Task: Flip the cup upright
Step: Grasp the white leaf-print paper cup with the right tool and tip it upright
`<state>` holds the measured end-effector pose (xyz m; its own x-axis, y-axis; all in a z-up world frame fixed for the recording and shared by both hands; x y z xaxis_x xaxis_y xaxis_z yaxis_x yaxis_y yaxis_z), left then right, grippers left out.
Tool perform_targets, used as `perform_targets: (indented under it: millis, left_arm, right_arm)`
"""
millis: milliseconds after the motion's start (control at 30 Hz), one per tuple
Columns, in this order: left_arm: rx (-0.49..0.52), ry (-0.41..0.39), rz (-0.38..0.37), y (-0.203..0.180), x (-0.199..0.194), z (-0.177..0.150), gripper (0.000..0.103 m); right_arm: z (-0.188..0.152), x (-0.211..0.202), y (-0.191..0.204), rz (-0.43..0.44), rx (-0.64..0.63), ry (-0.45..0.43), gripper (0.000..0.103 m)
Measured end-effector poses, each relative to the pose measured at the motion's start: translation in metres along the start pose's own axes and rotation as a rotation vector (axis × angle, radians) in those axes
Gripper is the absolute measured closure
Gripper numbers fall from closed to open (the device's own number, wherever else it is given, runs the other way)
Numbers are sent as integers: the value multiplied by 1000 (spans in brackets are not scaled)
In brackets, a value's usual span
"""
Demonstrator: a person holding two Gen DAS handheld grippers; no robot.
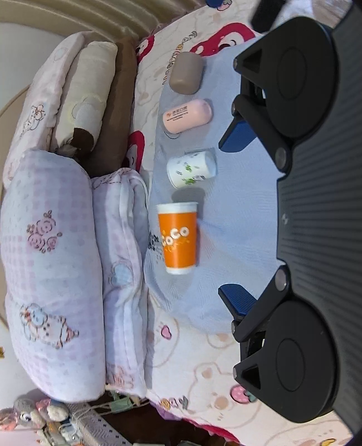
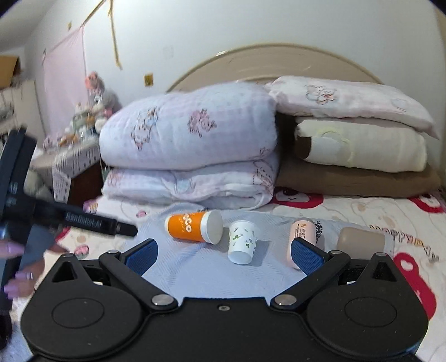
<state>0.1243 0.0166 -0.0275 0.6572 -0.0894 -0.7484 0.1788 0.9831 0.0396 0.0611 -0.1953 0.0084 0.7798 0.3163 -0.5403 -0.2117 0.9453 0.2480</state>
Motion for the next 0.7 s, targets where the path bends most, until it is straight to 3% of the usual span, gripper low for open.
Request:
perform_targets:
  millis: [267,367,600,700]
  left_arm:
    - [-48,105,-155,-26,78,32,1]
    - [-60,93,-172,-31,100,37,2]
    - [-162,93,-245,-15,143,32,2]
    - [-225,118,-311,-8,163,25,3]
  right_arm:
    - [13,88,-11,193,58,340,0]
    - [8,127,-19,196,108,416,0]
    - [-4,190,-42,187,185,464,7]
    - [-3,218,-51,198,215,459,7]
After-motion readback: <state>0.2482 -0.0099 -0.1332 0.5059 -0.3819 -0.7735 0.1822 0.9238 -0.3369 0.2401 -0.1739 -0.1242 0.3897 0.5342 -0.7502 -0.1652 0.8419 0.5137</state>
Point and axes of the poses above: each gripper's, at about its wrist camera, not at the fingertips, and x roughly the way its jaws point, y to its left, z to its top, the point moved 5 cm from there along x, roughly the way its jaws point, and after that the axes turned 11 degrees about x, right-handed, at the moved point
